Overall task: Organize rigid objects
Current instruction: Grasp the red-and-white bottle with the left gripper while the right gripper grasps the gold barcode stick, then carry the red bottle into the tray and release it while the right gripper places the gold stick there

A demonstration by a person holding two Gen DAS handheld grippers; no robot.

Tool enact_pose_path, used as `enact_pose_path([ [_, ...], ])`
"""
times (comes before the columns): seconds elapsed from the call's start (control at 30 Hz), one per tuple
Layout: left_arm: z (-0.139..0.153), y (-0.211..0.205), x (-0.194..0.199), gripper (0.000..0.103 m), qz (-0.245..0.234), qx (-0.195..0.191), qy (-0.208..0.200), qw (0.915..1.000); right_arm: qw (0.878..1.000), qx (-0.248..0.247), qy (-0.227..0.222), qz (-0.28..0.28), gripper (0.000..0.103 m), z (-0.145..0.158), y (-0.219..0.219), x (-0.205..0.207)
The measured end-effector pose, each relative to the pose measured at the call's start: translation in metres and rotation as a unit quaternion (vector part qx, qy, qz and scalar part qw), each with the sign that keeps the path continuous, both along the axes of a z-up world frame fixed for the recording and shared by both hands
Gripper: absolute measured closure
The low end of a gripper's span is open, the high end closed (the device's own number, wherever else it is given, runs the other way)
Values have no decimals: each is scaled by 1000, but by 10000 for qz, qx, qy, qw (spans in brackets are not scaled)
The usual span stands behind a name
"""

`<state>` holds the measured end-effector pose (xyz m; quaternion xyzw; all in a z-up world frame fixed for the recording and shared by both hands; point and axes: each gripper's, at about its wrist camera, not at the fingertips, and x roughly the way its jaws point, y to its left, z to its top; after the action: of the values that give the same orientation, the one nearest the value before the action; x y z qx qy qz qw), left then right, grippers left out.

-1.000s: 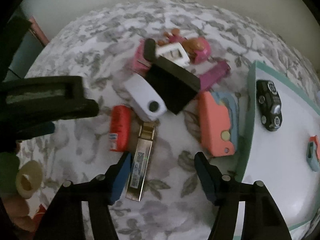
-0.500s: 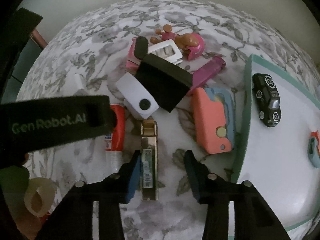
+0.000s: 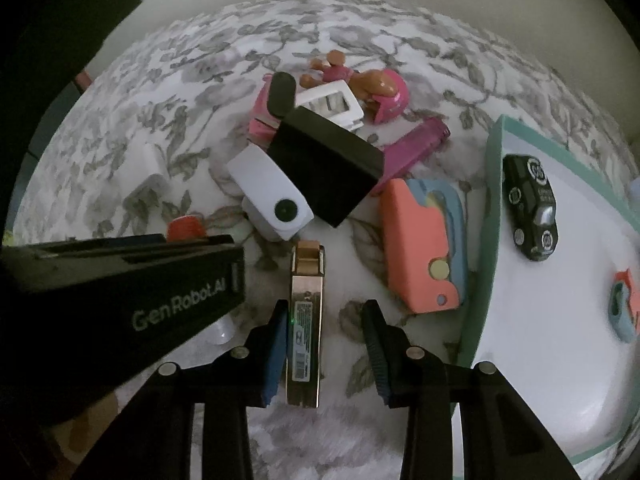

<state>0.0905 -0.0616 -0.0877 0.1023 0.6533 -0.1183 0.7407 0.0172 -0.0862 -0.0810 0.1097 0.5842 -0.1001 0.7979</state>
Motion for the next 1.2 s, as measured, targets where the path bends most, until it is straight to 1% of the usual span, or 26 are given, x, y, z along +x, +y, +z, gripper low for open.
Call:
enact_pose_path([
  [0.07,1,-2,-1,66,-13,-50,4,10000,10000,-43,13,-2,73,0,-1,-1],
  [0.1,1,0,0,67,-16,-71,8,10000,10000,-37,15,-16,76,0,-2,0],
  [0.13,2,-2,0,70,-10,-110,14,9999,10000,-13,14,-38,81,1,-4,-2],
  [0.17,3,-4,-1,74,-6,-165,20,9999,10000,29,10,-58,84,2,-8,-5],
  [0.23,6,-6,-1,75,-11,-245,37,9997,9999,88,8,-84,86,2,-11,-6],
  [0.4,10,-13,-3,75,-60,-261,21,9996,9999,104,19,-118,86,4,-14,-8],
  [0.43,11,-4,2,75,-57,-296,33,9995,9999,100,11,-130,86,6,-15,-11],
  [0.5,17,2,2,76,-22,-403,28,9992,9997,155,-34,-161,86,9,-18,-13],
  [0.53,26,11,1,76,-20,-448,8,9990,9997,178,-61,-180,86,9,-18,-11],
  [0.6,39,14,2,76,-14,-513,-79,9987,9994,234,-142,-216,86,14,-23,-13],
  [0.77,60,19,6,76,2,-657,-265,9975,9986,335,-255,-329,86,22,-32,-16],
  [0.8,70,26,4,76,-6,-681,-291,9973,9985,349,-267,-340,86,23,-33,-16],
  [0.97,88,35,2,76,-9,-825,-536,9952,9967,451,-493,-460,86,36,-40,-22],
  [1.07,91,43,2,76,7,-884,-636,9941,9958,474,-600,-501,86,44,-44,-25],
  [1.13,86,49,5,76,8,-928,-700,9932,9953,486,-664,-516,86,48,-46,-27],
  [1.2,88,49,6,76,27,-978,-767,9922,9947,485,-729,-537,86,52,-48,-28],
])
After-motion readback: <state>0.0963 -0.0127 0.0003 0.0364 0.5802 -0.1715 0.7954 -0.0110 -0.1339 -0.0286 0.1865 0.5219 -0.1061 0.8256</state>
